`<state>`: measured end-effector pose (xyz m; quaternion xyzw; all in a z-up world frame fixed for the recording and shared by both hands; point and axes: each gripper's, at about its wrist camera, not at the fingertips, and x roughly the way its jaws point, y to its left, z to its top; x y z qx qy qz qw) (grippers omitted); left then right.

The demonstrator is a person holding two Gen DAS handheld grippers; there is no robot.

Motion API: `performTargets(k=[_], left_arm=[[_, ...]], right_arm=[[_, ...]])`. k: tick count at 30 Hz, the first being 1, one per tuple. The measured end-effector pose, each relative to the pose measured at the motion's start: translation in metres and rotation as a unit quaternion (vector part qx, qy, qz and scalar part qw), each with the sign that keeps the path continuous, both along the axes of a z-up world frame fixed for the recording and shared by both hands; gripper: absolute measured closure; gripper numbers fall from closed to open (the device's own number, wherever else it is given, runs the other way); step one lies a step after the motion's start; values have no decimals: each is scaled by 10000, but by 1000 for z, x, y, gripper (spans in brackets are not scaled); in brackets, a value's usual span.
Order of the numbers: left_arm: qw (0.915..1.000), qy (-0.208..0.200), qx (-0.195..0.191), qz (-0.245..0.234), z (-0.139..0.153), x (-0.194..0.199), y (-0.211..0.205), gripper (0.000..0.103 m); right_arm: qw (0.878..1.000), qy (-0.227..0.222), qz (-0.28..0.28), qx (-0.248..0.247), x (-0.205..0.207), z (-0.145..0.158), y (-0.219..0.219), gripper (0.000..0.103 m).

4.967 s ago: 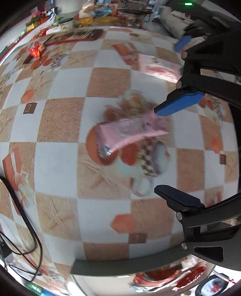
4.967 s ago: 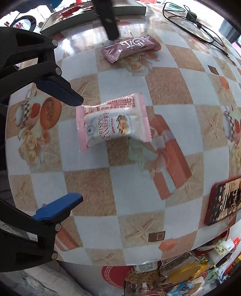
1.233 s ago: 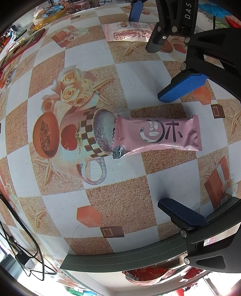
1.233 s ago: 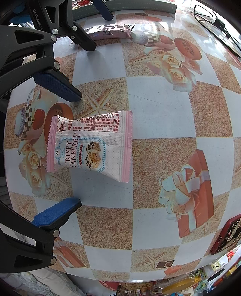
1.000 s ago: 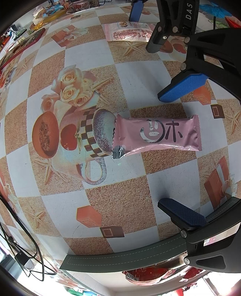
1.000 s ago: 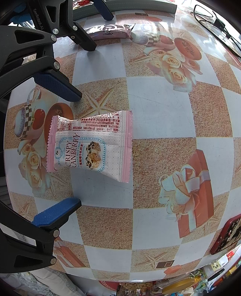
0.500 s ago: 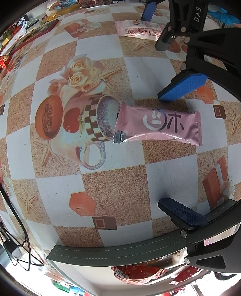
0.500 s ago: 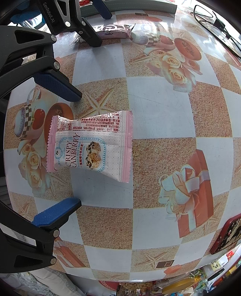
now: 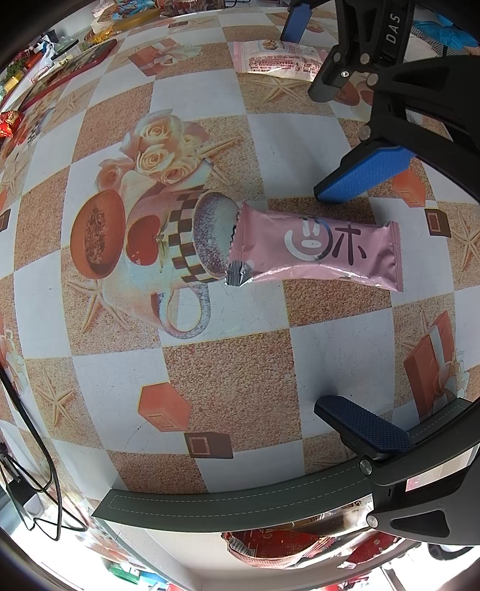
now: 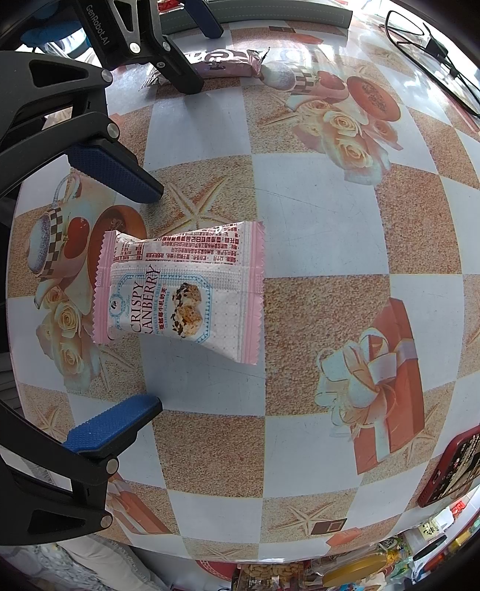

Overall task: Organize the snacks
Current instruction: 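Hold both open grippers around the pink packets on the table, then close left gripper on the pink bar packet while right closes on the cranberry packet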

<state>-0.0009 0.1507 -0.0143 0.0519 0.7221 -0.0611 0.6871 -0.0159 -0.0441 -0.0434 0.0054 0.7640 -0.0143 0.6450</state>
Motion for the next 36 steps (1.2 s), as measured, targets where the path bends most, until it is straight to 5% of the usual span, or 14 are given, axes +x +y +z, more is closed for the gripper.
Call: performTargets(k=[32,36], left_arm=[[9998,170,39,-54,-5,3,-4,3],[9993,49,-23,-380,6,1,-18,33]], right_arm=[[9996,294,-13,-25,8,-3,2,1],[9999,44,133,-22,12,12,10,35]])
